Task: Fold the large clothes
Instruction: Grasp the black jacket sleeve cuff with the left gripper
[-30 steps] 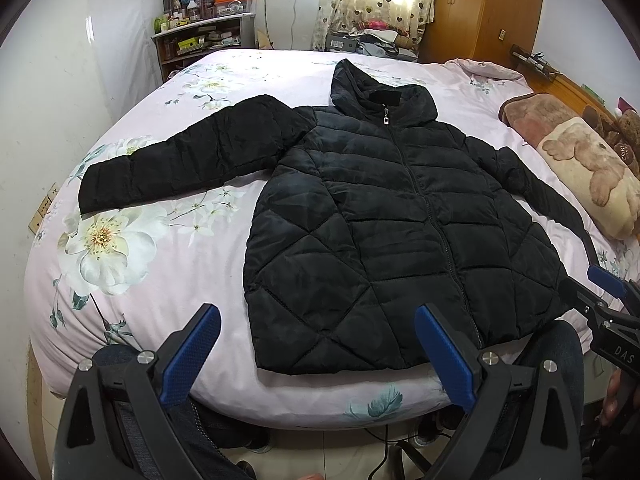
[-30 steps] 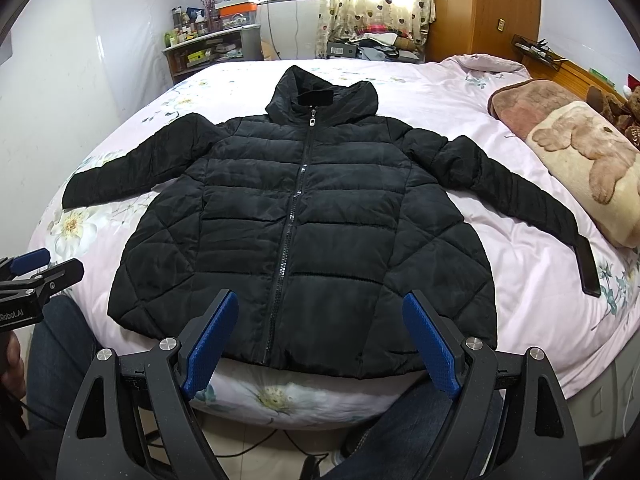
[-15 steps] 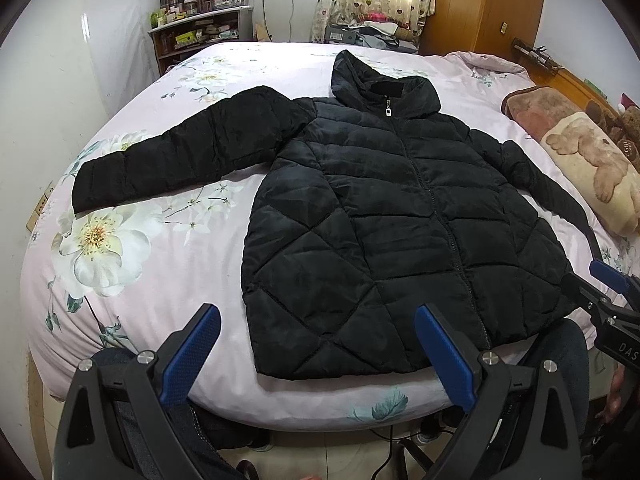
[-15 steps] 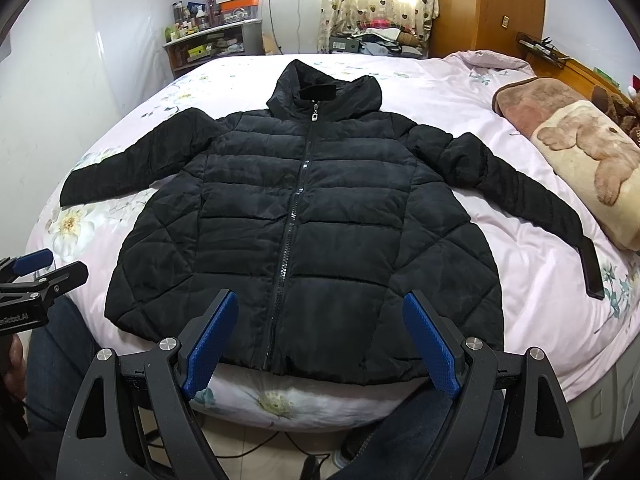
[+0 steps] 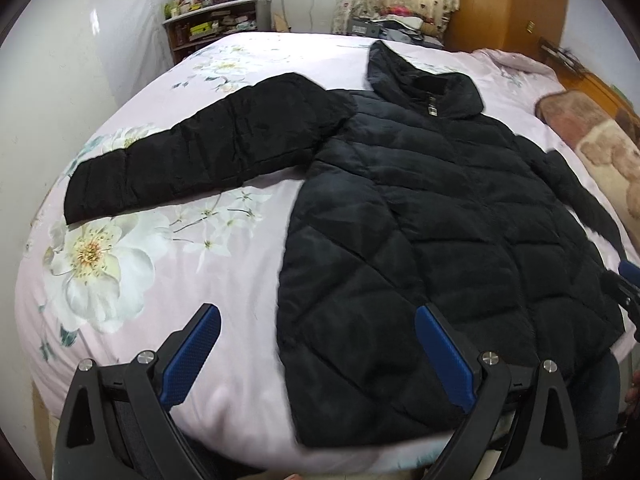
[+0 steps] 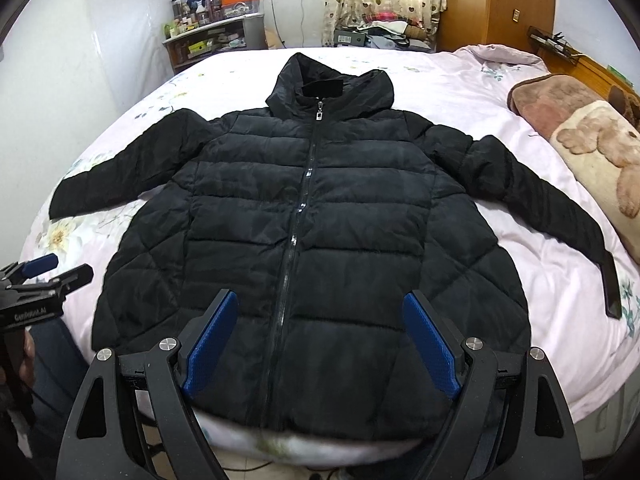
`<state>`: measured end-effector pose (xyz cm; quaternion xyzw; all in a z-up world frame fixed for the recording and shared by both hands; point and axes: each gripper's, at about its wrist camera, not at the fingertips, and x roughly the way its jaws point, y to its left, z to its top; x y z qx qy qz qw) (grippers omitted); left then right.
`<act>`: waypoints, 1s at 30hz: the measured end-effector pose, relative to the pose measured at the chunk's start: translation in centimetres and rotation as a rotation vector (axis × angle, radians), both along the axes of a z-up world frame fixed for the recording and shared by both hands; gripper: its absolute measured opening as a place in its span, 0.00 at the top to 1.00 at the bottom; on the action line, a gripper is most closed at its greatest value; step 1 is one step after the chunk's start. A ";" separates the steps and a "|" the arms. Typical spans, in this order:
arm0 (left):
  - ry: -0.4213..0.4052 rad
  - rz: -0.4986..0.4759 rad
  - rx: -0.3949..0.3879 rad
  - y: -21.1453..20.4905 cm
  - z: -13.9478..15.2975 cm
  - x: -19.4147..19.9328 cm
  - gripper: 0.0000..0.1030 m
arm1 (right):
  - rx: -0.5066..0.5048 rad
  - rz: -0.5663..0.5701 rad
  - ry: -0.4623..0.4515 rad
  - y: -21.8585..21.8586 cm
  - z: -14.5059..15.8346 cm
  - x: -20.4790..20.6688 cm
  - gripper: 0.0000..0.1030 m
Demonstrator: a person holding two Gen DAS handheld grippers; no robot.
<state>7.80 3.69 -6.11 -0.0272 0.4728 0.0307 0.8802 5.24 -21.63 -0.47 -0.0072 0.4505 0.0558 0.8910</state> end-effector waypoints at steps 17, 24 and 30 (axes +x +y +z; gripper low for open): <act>-0.012 0.358 0.027 15.6 -6.0 9.7 0.04 | -0.057 0.055 0.046 2.2 -4.5 9.4 0.18; -0.050 0.521 -0.042 21.6 -8.0 10.7 0.07 | -0.068 0.036 0.070 2.1 -6.2 12.0 0.18; -0.115 0.565 -0.021 22.7 -8.2 11.8 0.21 | -0.077 0.013 0.090 1.7 -7.2 12.8 0.18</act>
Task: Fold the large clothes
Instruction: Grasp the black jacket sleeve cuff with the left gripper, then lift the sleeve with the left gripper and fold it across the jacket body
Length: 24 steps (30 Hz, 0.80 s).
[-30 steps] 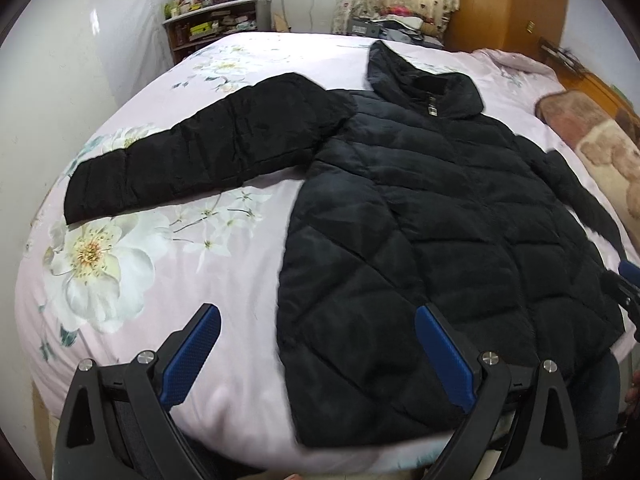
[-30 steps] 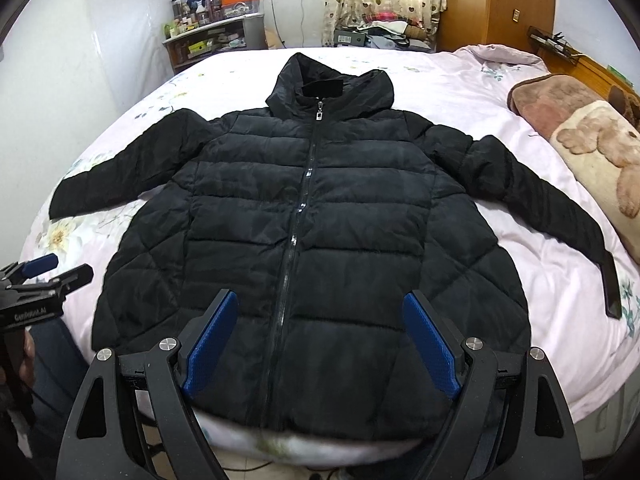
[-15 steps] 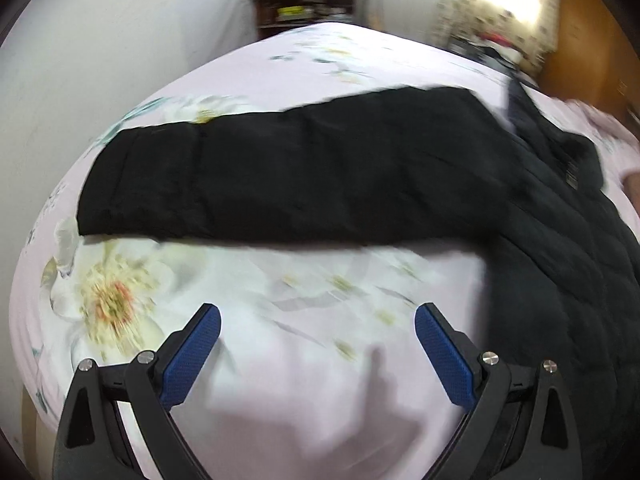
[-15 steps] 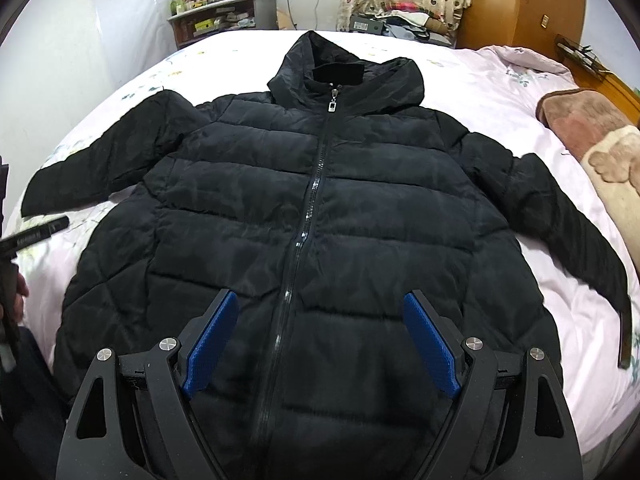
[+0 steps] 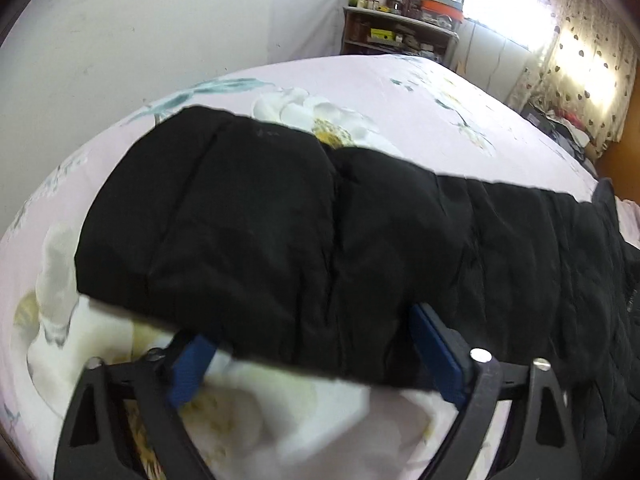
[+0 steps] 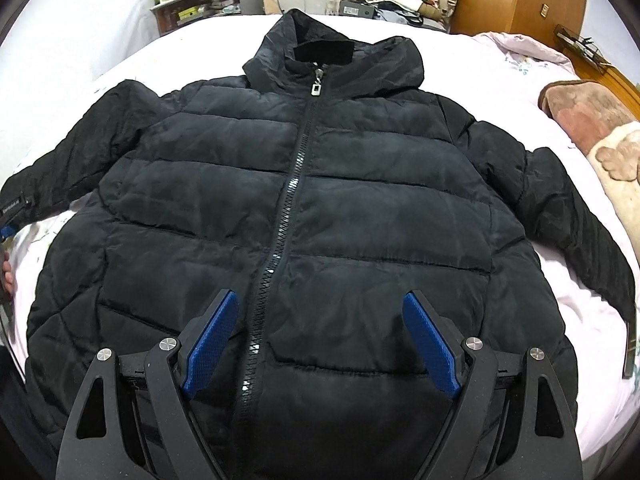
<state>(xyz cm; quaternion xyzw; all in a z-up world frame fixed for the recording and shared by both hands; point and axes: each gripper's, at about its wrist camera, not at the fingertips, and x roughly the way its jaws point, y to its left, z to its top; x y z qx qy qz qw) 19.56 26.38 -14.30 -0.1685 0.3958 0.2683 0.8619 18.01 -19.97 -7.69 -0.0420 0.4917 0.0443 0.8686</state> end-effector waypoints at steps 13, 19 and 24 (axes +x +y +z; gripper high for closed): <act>-0.102 -0.205 0.013 -3.6 11.1 0.9 0.89 | -0.041 -0.007 -0.017 -1.5 1.9 -2.9 0.18; -0.233 -0.421 -0.022 -10.8 19.4 1.7 0.89 | -0.016 -0.042 -0.049 -3.3 3.6 -4.5 0.19; -0.272 -0.616 -0.093 -18.7 22.2 4.9 0.89 | 0.009 -0.092 -0.072 -5.9 4.5 -5.3 0.19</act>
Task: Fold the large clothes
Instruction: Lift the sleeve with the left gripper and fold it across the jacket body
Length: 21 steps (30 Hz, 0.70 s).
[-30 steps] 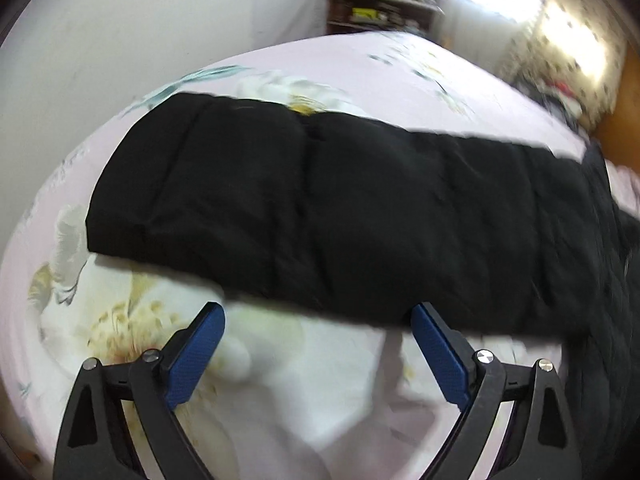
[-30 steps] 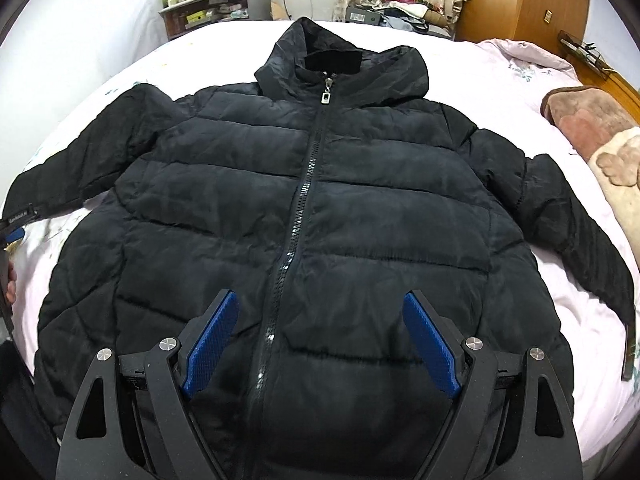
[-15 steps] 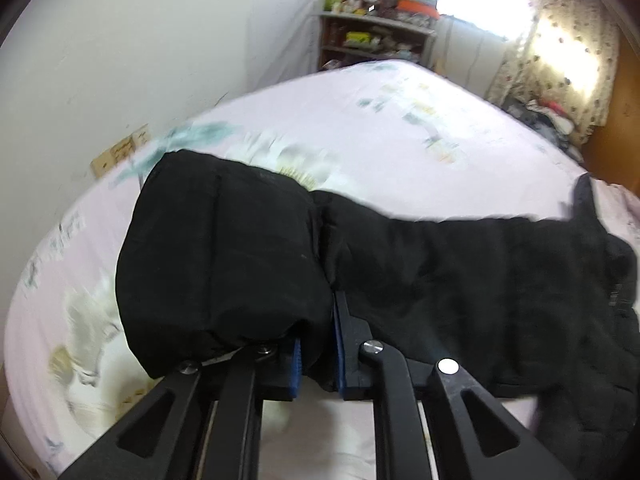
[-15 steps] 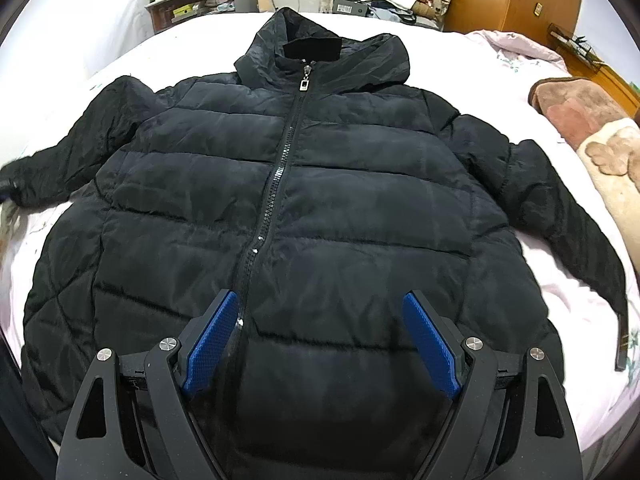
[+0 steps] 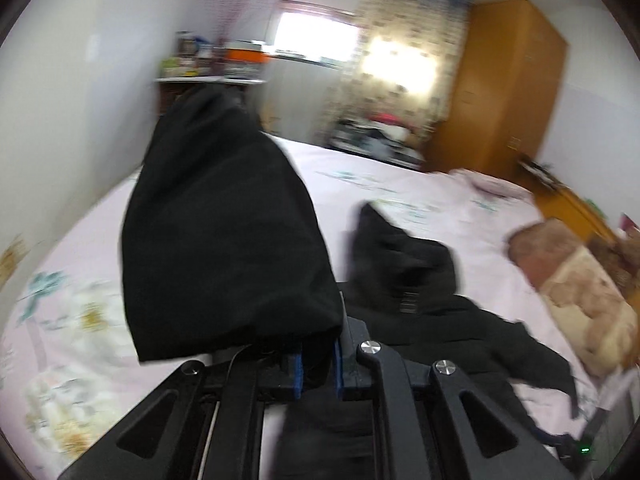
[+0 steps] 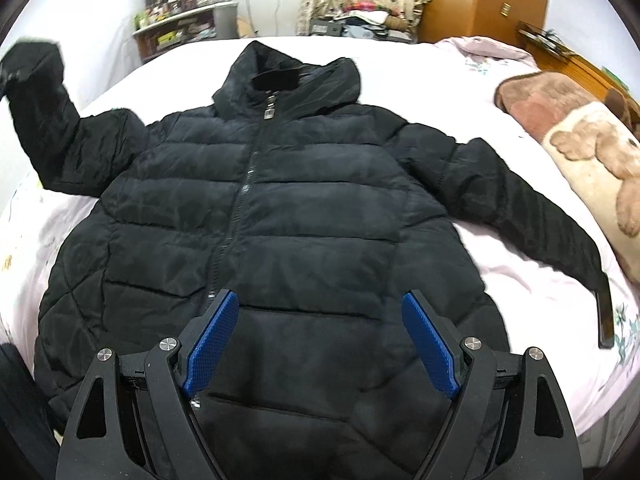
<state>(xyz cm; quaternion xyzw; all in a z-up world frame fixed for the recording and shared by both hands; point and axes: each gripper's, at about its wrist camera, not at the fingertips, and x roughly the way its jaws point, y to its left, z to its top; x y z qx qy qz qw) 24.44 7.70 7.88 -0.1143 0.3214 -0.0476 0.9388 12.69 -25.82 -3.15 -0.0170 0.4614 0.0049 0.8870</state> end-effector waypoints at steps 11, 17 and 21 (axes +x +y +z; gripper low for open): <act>0.144 -0.346 -0.072 -19.1 -7.0 6.6 0.89 | 0.100 -0.116 0.009 -6.5 -1.5 0.2 0.19; 0.245 -0.433 -0.091 -23.7 -11.9 8.6 0.86 | 0.141 -0.158 0.022 -9.1 -2.9 0.9 0.19; 0.285 -0.449 -0.145 -23.9 -13.0 9.0 0.57 | 0.152 -0.167 0.024 -9.4 -3.3 1.3 0.19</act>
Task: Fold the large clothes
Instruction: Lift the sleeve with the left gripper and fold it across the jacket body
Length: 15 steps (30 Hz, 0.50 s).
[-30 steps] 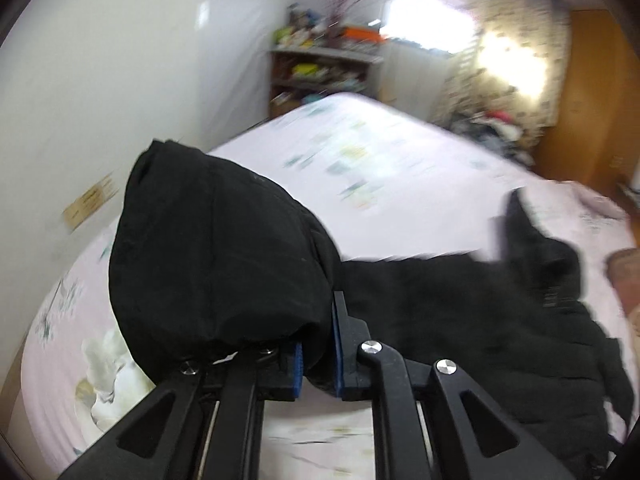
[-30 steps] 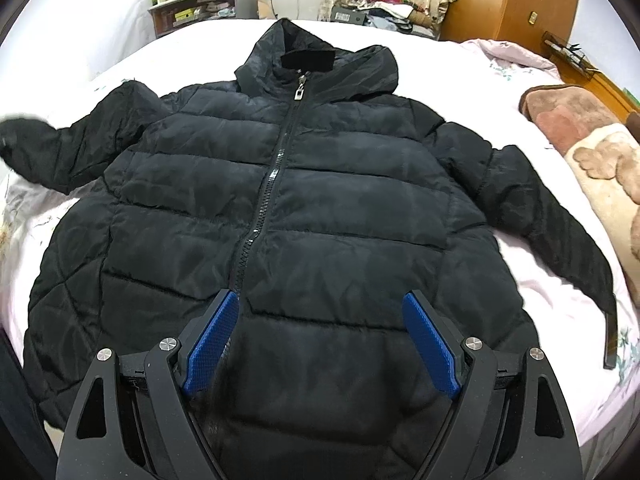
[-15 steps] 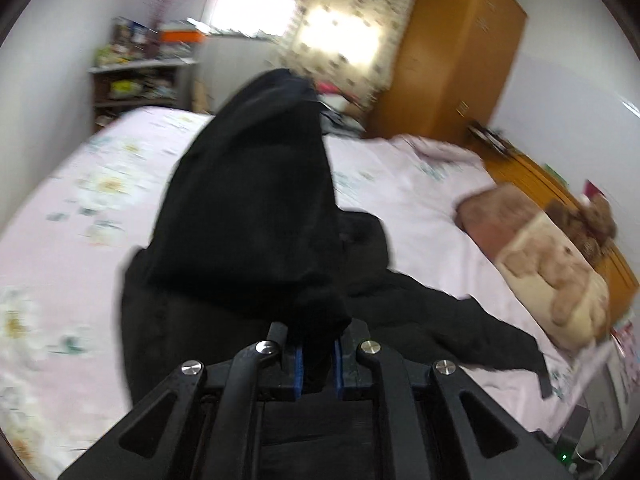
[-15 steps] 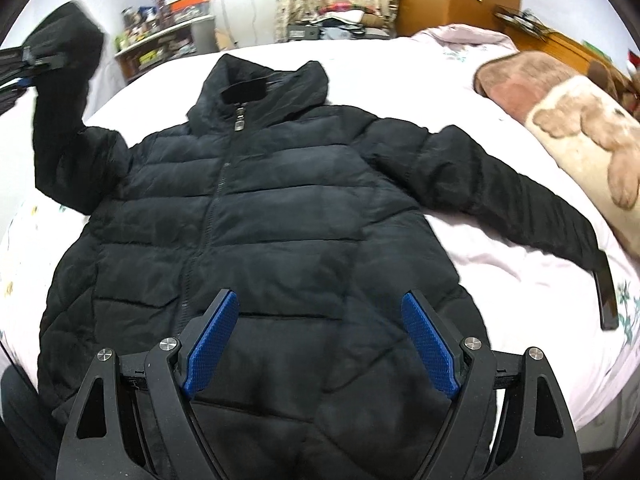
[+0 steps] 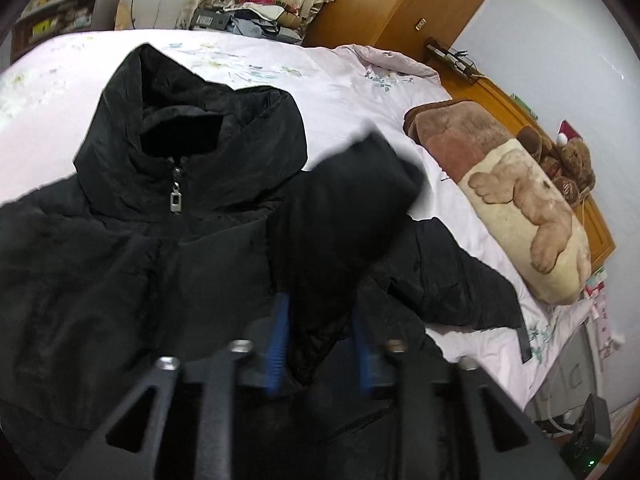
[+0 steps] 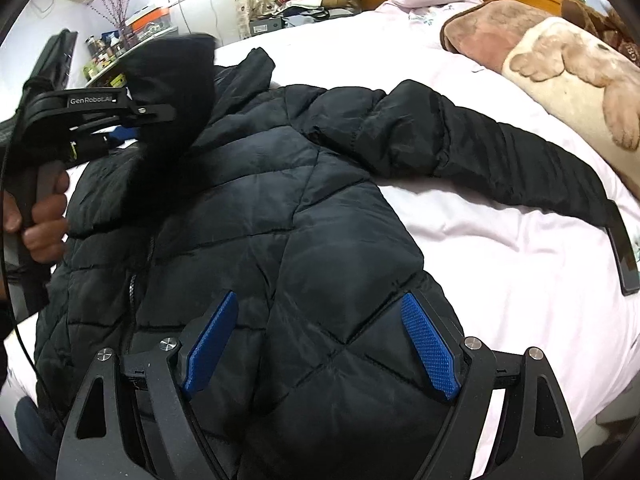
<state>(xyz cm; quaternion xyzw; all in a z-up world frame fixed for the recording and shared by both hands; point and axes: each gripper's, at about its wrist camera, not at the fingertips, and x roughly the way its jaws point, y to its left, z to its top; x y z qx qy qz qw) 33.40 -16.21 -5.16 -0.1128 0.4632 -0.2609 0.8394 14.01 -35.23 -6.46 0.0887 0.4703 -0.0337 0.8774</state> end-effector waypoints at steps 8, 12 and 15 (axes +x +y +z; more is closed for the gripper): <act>-0.119 0.012 -0.046 6.0 4.1 -2.5 0.25 | -0.025 0.038 -0.053 1.9 1.6 1.9 0.19; -0.169 0.161 0.120 12.3 3.8 -1.2 0.27 | -0.046 0.082 -0.083 3.3 2.3 4.8 0.19; -0.119 0.263 0.215 17.1 1.2 0.7 0.43 | -0.058 0.114 -0.094 4.4 2.1 8.2 0.38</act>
